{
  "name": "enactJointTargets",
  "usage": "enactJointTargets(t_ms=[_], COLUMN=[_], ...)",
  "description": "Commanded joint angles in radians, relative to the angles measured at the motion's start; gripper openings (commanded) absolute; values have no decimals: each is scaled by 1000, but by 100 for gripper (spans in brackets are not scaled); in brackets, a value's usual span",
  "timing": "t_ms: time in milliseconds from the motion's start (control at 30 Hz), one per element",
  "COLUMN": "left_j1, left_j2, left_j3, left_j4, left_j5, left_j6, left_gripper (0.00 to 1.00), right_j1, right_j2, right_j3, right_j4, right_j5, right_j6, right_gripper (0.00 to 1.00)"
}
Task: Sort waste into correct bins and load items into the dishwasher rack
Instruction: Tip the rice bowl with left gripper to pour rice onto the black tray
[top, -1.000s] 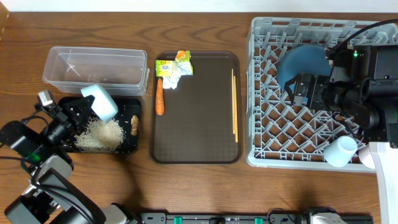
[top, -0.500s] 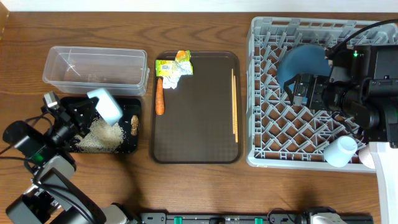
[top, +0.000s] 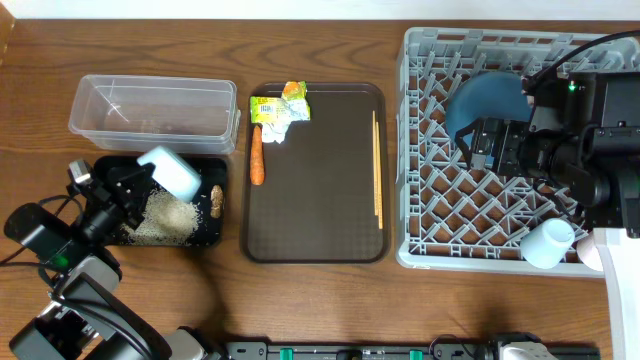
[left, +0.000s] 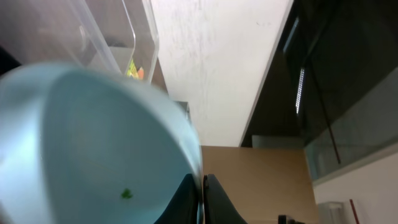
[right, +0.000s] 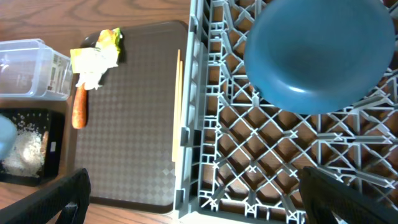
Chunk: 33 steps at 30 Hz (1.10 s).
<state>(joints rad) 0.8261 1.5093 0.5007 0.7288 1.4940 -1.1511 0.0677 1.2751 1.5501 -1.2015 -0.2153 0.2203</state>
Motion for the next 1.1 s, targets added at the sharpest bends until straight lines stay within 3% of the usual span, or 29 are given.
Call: enactJointTargets(t_ms=[0, 100, 200, 500, 567, 633, 667, 733, 800, 833, 900, 1000, 1067], left_j1=[-5, 3, -28, -29, -20, -7, -44, -46, -44, -60, -73, -73, -67], left_j2=[-10, -9, -10, -10, -9, -10, -15, -20, -20, -20, -19, -17, -16], left_j3=[2, 1, 0, 0, 0, 0, -14, -35, -40, -43, -45, -47, -48], left_j4=[69, 11, 106, 120, 166, 136, 160, 179, 123, 121, 110, -23, -19], left_j5=[59, 0, 65, 61, 36, 19, 80, 16, -36, -15, 23, -21, -10], left_j6=[113, -81, 14, 13, 70, -53, -43, 30, -36, -14, 143, 98, 213], left_gripper=[6, 6, 6, 6, 6, 6, 6, 6, 6, 6, 6, 6, 6], right_j1=[-5, -5, -5, -5, -5, -5, -5, -5, -5, -5, -5, -5, -5], right_j2=[-8, -7, -8, -8, -8, -8, -9, -8, -8, -9, -10, -10, -10], right_j3=[0, 0, 0, 0, 0, 0, 0, 0, 0, 0, 0, 0, 0], right_j4=[1, 16, 12, 19, 19, 20, 12, 6, 18, 19, 14, 16, 15], right_j5=[-26, -29, -28, -28, -29, -29, -28, -25, -29, -33, -36, -36, -36], right_j6=[7, 8, 8, 7, 8, 8, 7, 8, 8, 8, 7, 7, 7], right_gripper=[99, 99, 99, 99, 99, 99, 99, 99, 99, 99, 99, 99, 99])
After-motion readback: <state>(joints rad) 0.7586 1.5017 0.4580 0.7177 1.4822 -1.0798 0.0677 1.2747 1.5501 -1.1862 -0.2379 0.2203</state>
